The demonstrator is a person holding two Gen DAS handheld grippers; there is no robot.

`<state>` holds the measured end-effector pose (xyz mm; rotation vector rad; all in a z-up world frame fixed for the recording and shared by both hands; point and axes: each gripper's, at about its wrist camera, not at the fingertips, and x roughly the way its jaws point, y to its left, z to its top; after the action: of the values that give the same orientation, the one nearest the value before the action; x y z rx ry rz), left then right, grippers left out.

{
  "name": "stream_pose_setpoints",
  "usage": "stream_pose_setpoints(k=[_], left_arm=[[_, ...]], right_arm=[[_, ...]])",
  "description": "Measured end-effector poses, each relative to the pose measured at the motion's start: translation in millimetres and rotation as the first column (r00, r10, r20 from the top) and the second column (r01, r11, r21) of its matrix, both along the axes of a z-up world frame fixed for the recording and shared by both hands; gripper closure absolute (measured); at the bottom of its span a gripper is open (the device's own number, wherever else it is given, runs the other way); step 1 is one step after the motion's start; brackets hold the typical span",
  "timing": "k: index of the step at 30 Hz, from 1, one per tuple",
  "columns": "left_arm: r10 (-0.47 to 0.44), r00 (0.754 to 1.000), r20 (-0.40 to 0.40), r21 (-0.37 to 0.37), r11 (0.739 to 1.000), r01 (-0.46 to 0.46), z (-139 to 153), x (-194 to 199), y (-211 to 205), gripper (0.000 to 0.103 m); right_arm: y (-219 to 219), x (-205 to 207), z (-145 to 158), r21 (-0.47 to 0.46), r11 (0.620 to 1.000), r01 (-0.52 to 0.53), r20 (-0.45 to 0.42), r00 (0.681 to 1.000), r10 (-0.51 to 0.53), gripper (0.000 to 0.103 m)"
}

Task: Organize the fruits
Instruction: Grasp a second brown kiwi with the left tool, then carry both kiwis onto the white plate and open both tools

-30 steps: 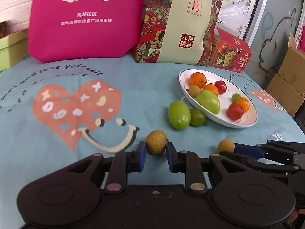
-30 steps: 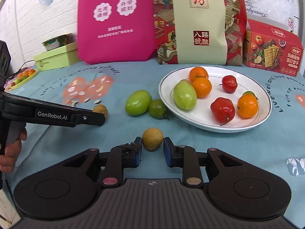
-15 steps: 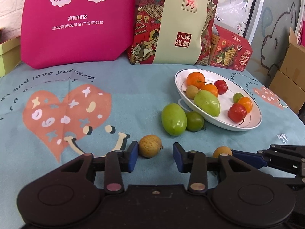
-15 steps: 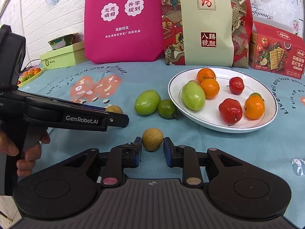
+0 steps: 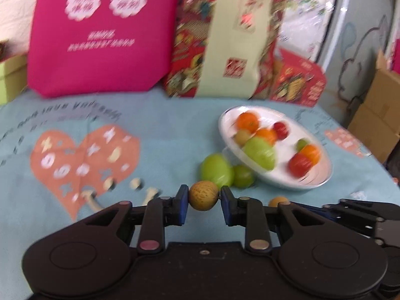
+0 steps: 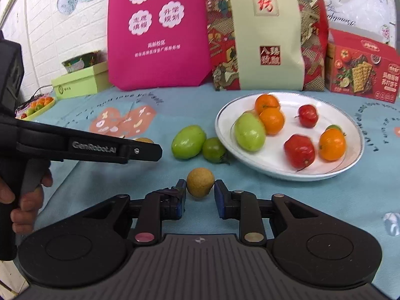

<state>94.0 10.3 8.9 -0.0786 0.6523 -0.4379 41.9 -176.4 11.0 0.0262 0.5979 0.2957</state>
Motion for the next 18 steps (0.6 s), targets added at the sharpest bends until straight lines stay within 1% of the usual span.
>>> stream_pose_setpoints(k=[4, 7, 12, 18], left_arm=[[-0.063, 0.997, 0.049, -0.008, 0.998, 0.064, 19.0, 3.3, -29.4, 0.0], [-0.1, 0.992, 0.072, -0.002, 0.995, 0.101, 25.1, 10.4, -56.8, 0.0], [-0.14, 0.988, 0.064, -0.005, 0.99, 0.14, 20.8, 31.4, -94.9, 0.0], [-0.144, 0.989, 0.039, -0.009, 0.989, 0.145, 16.6, 56.3, -111.1, 0.0]], right_arm=[[-20.2, 6.8, 13.0, -0.012, 0.998, 0.064, 0.053, 0.997, -0.063, 0.059], [-37.5, 15.8, 19.6, -0.022, 0.994, 0.104, 0.097, 0.99, -0.101, 0.06], [-59.5, 39.0, 21.6, -0.075, 0.989, 0.127, 0.133, 0.984, -0.116, 0.06], [-73.7, 57.9, 18.5, -0.116, 0.986, 0.116, 0.124, 0.987, -0.101, 0.06]])
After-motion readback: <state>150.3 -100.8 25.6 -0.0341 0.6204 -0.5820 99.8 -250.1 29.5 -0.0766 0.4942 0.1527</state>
